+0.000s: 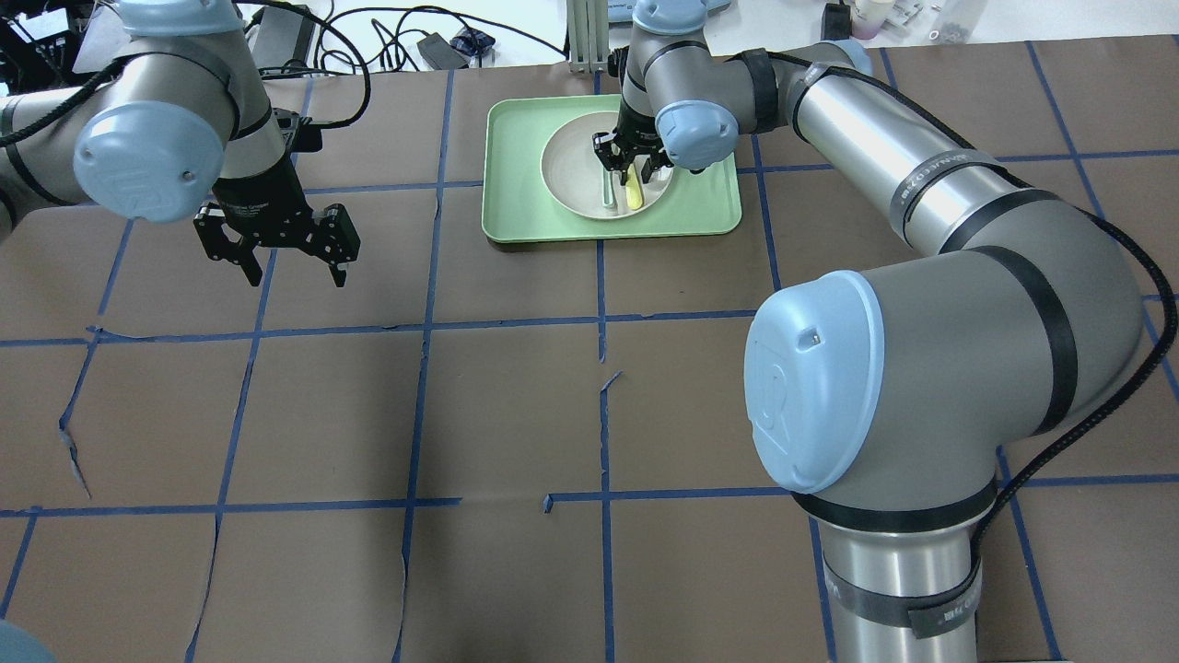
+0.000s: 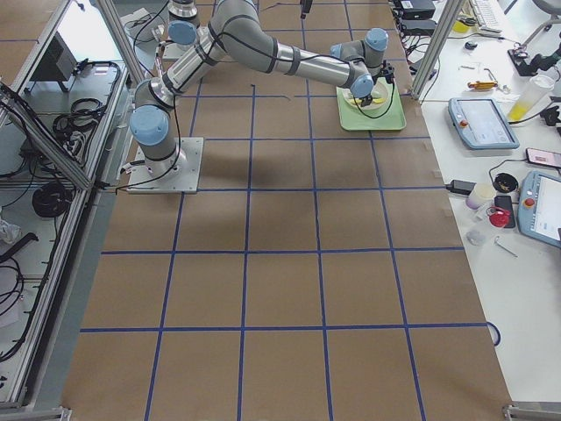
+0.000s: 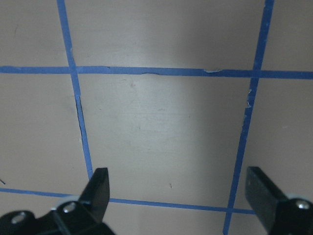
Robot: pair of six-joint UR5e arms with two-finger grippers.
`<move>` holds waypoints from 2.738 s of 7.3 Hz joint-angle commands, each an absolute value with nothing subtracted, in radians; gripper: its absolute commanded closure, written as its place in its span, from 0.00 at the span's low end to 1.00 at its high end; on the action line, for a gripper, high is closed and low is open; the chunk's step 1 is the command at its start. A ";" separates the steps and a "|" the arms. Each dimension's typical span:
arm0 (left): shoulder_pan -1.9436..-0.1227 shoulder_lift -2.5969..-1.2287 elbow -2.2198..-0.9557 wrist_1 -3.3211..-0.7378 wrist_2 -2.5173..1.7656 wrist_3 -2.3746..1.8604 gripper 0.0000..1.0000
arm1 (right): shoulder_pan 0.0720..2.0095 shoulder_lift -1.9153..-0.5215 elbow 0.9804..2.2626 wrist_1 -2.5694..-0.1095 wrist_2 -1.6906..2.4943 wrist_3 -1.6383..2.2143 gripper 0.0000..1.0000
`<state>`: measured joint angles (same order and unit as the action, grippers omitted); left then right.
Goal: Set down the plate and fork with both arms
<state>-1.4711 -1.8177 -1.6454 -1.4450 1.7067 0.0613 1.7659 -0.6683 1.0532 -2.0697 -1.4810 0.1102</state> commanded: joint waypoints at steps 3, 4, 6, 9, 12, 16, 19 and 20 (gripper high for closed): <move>-1.433 -1.813 -1.644 -1.445 1.706 0.081 0.00 | 1.769 -0.704 1.055 -2.060 -1.474 0.187 1.00; -1.430 -1.812 -1.644 -1.443 1.706 0.092 0.00 | 1.772 -0.754 1.055 -2.019 -1.474 0.218 1.00; -1.430 -1.806 -1.643 -1.431 1.707 0.091 0.00 | 1.744 -0.788 1.068 -1.983 -1.462 0.116 1.00; -1.431 -1.796 -1.646 -1.433 1.706 0.077 0.00 | 1.603 -0.816 1.173 -1.977 -1.306 -0.123 1.00; -1.434 -1.789 -1.647 -1.433 1.704 0.075 0.00 | 1.598 -0.790 1.196 -2.041 -1.284 -0.127 1.00; -1.436 -1.789 -1.647 -1.434 1.704 0.075 0.00 | 1.598 -0.759 1.201 -2.072 -1.305 -0.136 0.10; -1.436 -1.787 -1.649 -1.434 1.706 0.075 0.00 | 1.598 -0.820 1.212 -2.059 -1.397 -0.132 0.00; -1.436 -1.786 -1.648 -1.434 1.706 0.074 0.00 | 1.598 -0.887 1.242 -2.002 -1.426 -0.118 0.00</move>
<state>-1.4358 -1.7871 -1.6487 -1.4343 1.7057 0.0745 1.5984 -0.8186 1.2166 -2.0487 -1.3781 -0.1296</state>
